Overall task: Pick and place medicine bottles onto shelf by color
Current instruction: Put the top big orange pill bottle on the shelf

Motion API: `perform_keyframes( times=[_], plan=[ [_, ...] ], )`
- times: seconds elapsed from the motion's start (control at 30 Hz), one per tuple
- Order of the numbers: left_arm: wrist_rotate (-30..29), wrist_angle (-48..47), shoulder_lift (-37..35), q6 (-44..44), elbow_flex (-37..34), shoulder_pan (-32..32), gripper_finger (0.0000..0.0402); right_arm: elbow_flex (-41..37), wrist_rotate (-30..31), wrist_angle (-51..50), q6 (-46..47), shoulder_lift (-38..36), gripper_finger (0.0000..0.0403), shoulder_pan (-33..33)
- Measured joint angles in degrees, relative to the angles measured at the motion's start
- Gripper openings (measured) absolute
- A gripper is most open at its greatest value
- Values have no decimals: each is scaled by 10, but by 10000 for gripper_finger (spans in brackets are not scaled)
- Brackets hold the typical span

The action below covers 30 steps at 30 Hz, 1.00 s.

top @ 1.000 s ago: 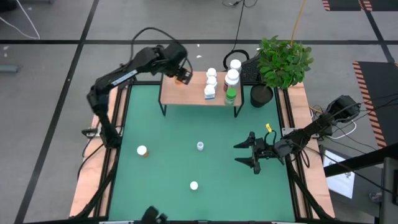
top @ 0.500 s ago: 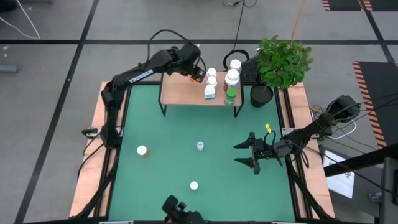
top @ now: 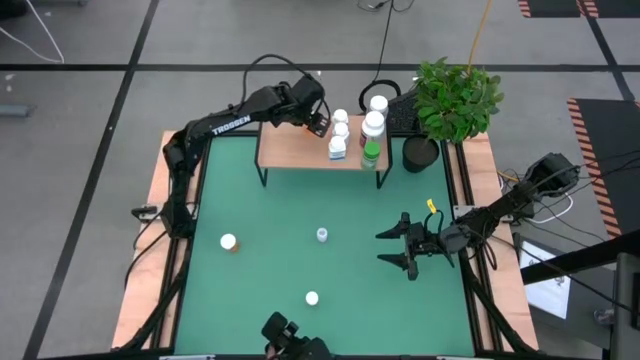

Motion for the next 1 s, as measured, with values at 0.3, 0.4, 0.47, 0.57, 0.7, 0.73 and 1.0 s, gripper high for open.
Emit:
perform_keyframes(
  times=[0.3,0.4,0.47,0.57,0.7,0.73,1.0],
  plan=[
    [-5,5,-5,9,-7,-5,230,0,0,0,0,0,276,0],
    [-6,4,-16,12,-7,-12,230,0,0,-8,0,0,276,0],
    [-9,3,-26,22,-7,-20,230,0,0,-27,10,0,276,0],
    [-19,2,-43,33,-7,-34,230,0,2,-44,29,0,276,0],
    [-49,4,-63,52,-7,-49,230,0,3,-25,28,0,276,0],
    [-59,6,-64,52,-7,-51,230,0,3,-15,25,0,276,0],
    [-76,7,-36,51,-7,-48,230,0,1,5,24,0,276,0]
  ],
)
